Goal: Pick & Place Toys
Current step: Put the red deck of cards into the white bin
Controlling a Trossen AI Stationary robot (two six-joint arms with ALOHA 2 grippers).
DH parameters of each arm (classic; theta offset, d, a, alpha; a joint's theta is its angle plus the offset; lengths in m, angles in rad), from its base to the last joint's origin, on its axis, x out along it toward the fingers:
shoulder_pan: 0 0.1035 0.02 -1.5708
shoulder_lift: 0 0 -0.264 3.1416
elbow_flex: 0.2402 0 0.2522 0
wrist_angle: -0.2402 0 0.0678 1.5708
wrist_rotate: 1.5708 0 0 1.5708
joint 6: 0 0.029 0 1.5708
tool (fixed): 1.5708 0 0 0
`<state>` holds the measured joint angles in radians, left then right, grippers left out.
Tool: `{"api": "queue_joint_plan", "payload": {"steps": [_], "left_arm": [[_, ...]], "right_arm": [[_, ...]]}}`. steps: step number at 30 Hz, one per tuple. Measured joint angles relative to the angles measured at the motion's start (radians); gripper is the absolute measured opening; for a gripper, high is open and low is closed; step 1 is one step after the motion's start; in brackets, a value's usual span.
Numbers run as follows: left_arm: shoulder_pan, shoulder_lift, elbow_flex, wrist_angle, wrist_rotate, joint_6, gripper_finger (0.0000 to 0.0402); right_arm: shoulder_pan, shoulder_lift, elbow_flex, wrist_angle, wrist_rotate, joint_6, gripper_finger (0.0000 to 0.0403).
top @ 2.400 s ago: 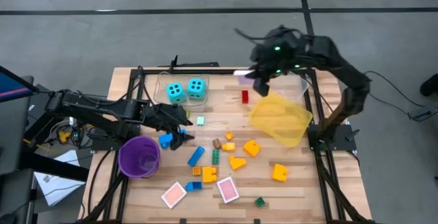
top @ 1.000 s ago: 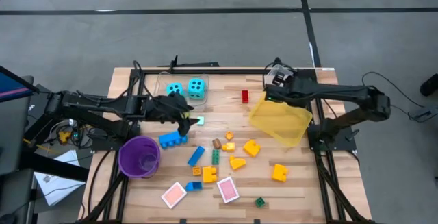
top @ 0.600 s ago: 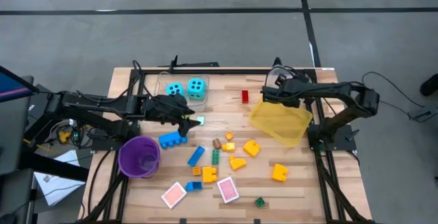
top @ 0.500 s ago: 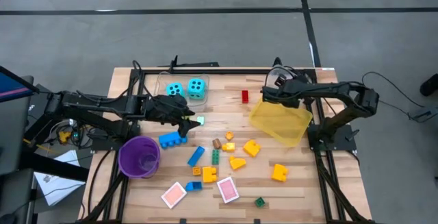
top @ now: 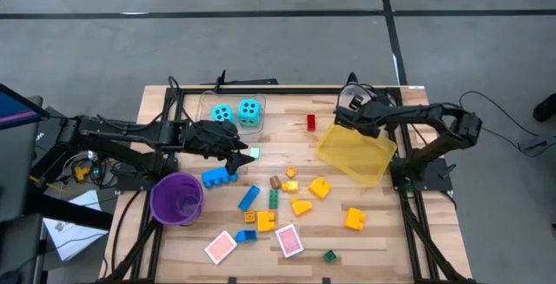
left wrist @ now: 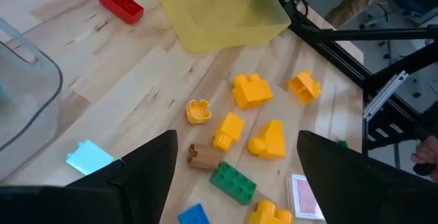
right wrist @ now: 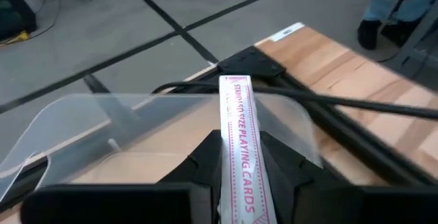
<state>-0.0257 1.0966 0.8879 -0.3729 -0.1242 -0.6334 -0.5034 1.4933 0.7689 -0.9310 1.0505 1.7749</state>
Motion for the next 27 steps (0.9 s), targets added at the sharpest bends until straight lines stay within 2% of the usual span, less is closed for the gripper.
{"api": "queue_joint_plan", "payload": {"steps": [3, 12, 23, 27], "left_arm": [[0.0, 0.0, 0.0, 0.0, 0.0, 0.0, 0.0296], [0.0, 0.0, 0.0, 0.0, 0.0, -0.012, 0.0296], [0.0, 0.0, 0.0, 0.0, 0.02, -0.038, 0.0296], [0.0, 0.0, 0.0, 0.0, 0.026, -0.049, 0.0296]], "right_arm": [[0.0, 0.0, -0.025, 0.073, -0.007, -0.053, 0.0061], [-0.026, 0.0, -0.091, 0.134, -0.027, -0.049, 0.0061], [-0.036, 0.0, -0.103, 0.254, -0.029, -0.16, 0.0061], [-0.035, 0.0, -0.103, 0.268, -0.029, -0.178, 0.0072]]}}
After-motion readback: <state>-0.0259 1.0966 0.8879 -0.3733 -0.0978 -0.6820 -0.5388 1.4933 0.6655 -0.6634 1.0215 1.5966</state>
